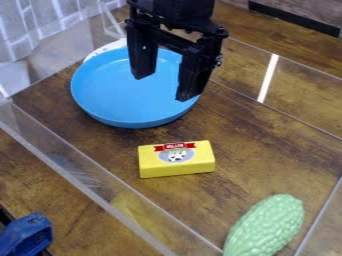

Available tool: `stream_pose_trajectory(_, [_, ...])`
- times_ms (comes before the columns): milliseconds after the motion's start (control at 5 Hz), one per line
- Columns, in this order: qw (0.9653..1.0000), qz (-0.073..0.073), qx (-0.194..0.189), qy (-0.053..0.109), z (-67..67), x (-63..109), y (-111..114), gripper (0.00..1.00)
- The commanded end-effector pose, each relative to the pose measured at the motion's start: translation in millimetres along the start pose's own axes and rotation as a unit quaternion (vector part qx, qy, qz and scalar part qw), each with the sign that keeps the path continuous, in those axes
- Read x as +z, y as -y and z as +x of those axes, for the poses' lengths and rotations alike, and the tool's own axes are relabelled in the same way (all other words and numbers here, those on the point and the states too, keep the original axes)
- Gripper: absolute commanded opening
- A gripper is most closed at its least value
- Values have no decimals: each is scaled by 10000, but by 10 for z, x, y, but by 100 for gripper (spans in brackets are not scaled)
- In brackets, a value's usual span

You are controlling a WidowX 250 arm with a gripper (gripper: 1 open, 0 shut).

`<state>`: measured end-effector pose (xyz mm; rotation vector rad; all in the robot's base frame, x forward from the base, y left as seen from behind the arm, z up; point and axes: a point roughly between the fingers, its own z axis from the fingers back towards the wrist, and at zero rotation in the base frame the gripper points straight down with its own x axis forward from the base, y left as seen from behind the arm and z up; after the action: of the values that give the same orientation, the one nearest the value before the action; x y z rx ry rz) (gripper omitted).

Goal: Put the yellow brick in the blue tray

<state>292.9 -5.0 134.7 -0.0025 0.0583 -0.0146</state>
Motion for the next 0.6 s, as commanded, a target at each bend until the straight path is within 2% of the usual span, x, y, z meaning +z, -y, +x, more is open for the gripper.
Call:
stream_pose_trajectory(0, [9972,35,-738,-67,11,-36,-43,100])
stream_pose_trajectory(200, [9833,90,-1818,-44,29,-126,147,100])
stream_pose_trajectory(400, [9671,140,-2540,-11,5,-409,103,0])
